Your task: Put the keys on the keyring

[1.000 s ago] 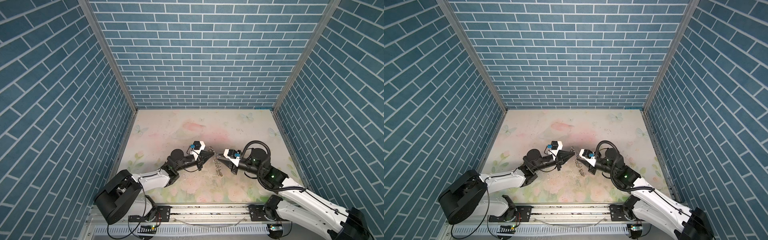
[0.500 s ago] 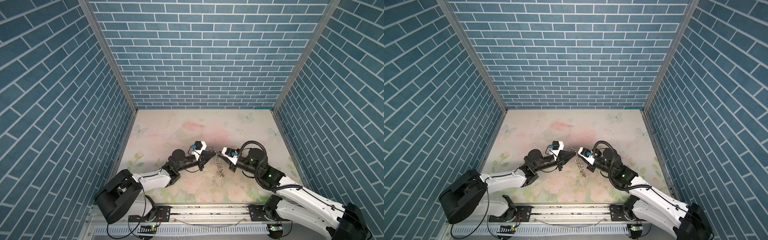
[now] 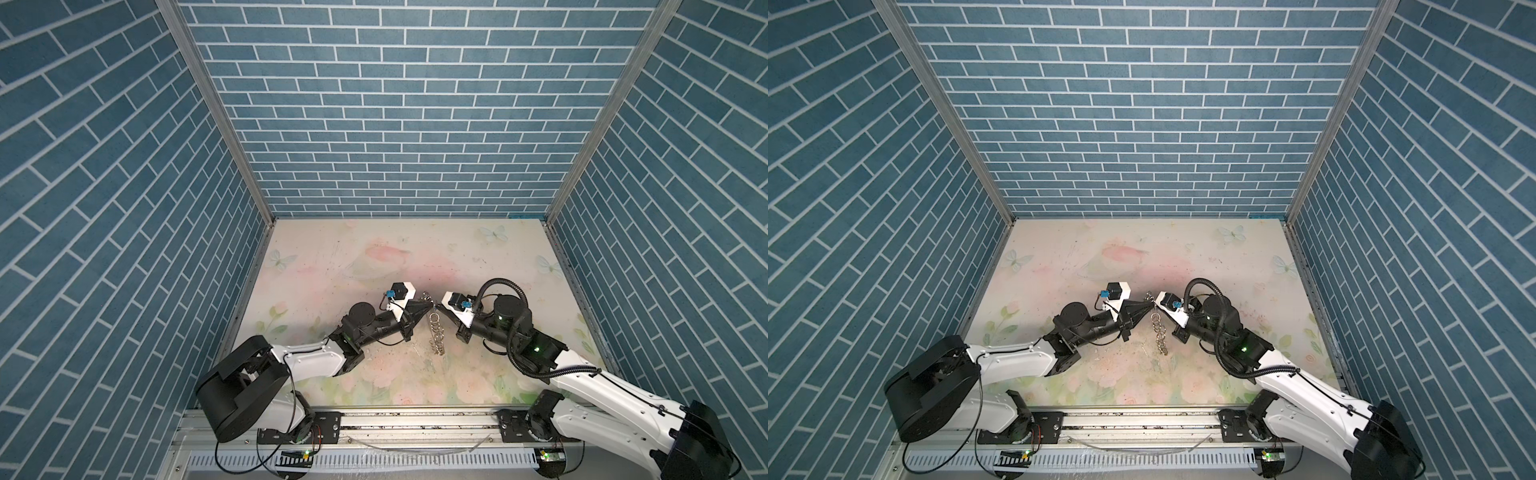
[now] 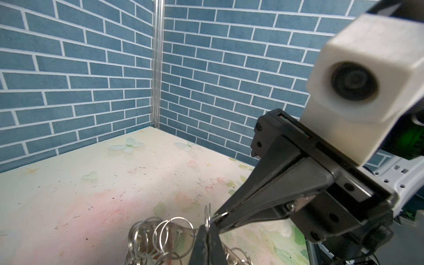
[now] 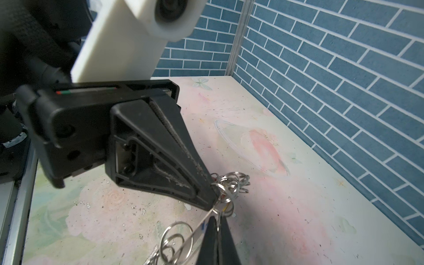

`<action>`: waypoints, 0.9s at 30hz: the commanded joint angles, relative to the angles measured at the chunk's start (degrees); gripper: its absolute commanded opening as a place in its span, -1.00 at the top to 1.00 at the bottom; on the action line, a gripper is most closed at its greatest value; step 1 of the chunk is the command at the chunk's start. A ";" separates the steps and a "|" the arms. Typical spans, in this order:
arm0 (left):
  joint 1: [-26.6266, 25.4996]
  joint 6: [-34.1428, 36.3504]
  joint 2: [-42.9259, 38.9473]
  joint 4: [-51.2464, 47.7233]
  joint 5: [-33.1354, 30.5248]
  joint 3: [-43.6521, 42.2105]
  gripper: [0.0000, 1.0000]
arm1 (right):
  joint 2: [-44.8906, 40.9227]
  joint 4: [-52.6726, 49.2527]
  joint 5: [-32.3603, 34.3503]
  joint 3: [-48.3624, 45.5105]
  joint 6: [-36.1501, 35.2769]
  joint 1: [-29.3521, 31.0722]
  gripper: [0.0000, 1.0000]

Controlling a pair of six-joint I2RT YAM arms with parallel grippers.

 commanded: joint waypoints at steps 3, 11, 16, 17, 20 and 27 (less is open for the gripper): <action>-1.42 -1.42 1.83 10.57 -6.65 1.88 1.00 | 2.28 -0.42 -3.45 3.96 4.43 1.87 0.98; -1.86 0.17 2.01 10.13 -6.29 2.00 1.00 | 1.11 -4.14 0.17 5.45 5.84 1.99 0.74; -1.70 1.98 1.20 9.13 -2.72 1.51 1.00 | -3.51 -10.39 0.94 6.38 4.69 0.54 0.47; -1.63 2.17 1.19 9.42 -1.88 1.32 1.00 | -4.35 -11.22 -0.05 6.73 5.00 -0.07 0.46; -1.02 2.19 1.36 10.88 1.52 0.88 1.00 | -7.01 -12.88 -4.53 7.43 7.06 -3.78 0.47; 0.21 1.13 2.22 16.27 10.92 -0.26 1.00 | -5.74 -14.05 -19.61 9.21 10.06 -10.38 0.64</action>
